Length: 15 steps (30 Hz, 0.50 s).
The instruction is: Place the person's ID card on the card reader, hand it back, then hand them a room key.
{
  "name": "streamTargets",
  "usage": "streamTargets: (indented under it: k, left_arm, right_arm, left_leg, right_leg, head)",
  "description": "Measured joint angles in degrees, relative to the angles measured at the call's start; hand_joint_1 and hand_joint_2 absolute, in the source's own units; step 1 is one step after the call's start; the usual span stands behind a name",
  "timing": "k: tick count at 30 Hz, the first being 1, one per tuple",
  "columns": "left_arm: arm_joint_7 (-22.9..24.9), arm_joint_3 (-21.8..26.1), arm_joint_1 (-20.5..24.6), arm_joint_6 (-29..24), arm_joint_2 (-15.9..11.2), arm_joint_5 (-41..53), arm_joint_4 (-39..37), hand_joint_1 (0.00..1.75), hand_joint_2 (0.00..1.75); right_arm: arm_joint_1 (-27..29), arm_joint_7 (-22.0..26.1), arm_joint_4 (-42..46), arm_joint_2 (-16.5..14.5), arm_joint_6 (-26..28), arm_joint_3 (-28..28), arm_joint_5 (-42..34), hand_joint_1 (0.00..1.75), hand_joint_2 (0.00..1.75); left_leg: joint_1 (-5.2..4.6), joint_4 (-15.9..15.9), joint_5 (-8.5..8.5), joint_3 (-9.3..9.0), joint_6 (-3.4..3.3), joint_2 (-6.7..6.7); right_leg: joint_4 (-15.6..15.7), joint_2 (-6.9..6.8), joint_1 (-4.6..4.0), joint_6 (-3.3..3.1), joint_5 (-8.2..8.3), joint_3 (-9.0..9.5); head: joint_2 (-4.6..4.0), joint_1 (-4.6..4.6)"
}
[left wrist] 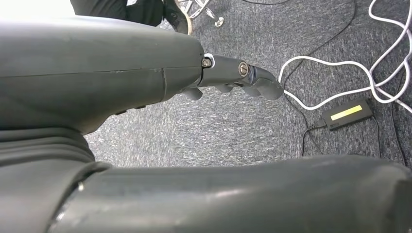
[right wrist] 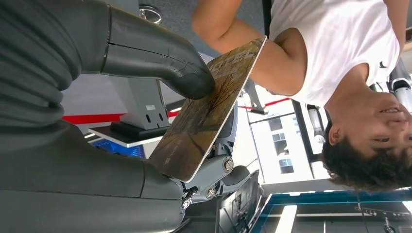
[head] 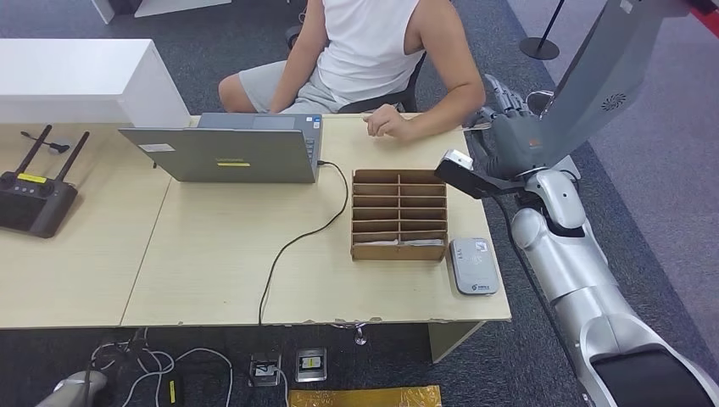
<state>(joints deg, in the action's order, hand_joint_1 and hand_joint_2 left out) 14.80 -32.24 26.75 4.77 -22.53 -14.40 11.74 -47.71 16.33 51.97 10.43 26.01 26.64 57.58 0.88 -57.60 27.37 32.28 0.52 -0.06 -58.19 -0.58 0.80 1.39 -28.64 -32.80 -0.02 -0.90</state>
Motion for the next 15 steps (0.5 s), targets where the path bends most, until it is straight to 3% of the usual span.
streamTargets:
  k: [4, 9, 15]
  left_arm:
    - [0.0, 0.0, 0.0, 0.0, 0.0, 0.0, 0.0, 0.00, 0.00]
    - [-0.4, 0.5, -0.1, 0.2, -0.1, -0.1, 0.0, 0.00, 0.00]
    - [-1.7, 1.5, -1.4, -0.7, -1.4, -0.9, 0.0, 0.00, 0.00]
  right_arm:
    - [-0.3, 0.7, -0.6, -0.1, -1.0, 0.1, -0.2, 1.75, 1.75]
    - [-2.1, 3.1, -2.2, 0.8, -8.7, 0.0, -2.9, 1.75, 1.75]
    - [-4.1, 3.5, -2.8, 6.8, -20.9, -1.1, -4.5, 1.75, 1.75]
  left_leg:
    - [0.00, 0.0, 0.00, 0.01, 0.00, 0.00]
    - [0.00, 0.0, 0.00, 0.02, 0.00, -0.01]
    - [-0.03, 0.0, 0.01, 0.06, -0.02, -0.03]
  right_leg:
    - [0.0, 0.00, 0.00, 0.00, 0.00, -0.01]
    - [0.0, -0.03, 0.00, 0.00, 0.00, -0.02]
    - [0.0, -0.06, 0.03, 0.01, 0.00, -0.02]
  head:
    - [0.00, 0.01]
    - [0.00, 0.01]
    - [0.00, -0.01]
